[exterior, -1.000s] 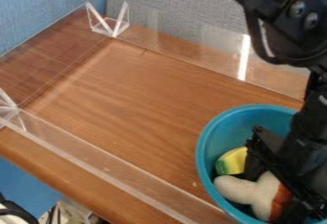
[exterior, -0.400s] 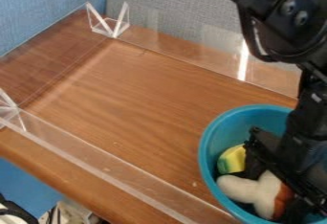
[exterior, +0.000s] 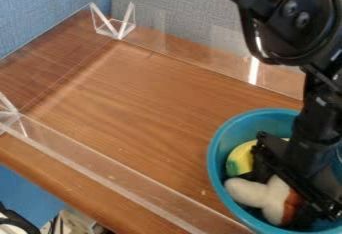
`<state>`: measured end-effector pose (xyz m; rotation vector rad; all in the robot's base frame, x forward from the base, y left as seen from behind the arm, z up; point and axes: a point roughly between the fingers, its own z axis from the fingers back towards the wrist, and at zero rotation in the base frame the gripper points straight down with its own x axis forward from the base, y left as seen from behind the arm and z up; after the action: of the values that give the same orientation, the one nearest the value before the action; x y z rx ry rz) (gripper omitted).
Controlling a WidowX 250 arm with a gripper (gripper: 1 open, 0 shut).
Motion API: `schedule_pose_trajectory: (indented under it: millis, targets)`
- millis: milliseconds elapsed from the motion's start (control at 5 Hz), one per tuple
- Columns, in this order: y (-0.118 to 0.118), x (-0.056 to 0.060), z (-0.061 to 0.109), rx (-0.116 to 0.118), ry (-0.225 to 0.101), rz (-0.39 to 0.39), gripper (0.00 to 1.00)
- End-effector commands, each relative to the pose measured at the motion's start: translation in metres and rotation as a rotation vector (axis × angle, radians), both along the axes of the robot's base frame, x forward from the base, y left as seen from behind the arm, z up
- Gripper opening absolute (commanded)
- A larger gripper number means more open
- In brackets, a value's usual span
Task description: Remove the mushroom from the blue bowl and put it on the table
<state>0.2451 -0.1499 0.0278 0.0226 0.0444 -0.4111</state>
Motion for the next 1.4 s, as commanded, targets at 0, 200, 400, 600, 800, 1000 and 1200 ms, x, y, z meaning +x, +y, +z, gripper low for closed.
schedule_pose_trajectory:
  millis: [0,200,400,600,800,1000,1200]
  targets:
    - [0.023,0.009,-0.012,0.012,0.011,-0.004,1.00]
    - [0.017,0.009,-0.012,0.009,0.017,-0.007,1.00]
    - [0.010,0.007,-0.012,0.007,0.027,-0.014,1.00]
    - [0.011,0.000,-0.012,0.004,0.036,-0.049,1.00]
    - [0.012,-0.007,-0.011,0.002,0.045,-0.084,1.00]
    - [0.006,-0.009,-0.015,0.000,0.055,-0.090,1.00]
    - [0.000,-0.011,-0.018,-0.002,0.065,-0.096,1.00]
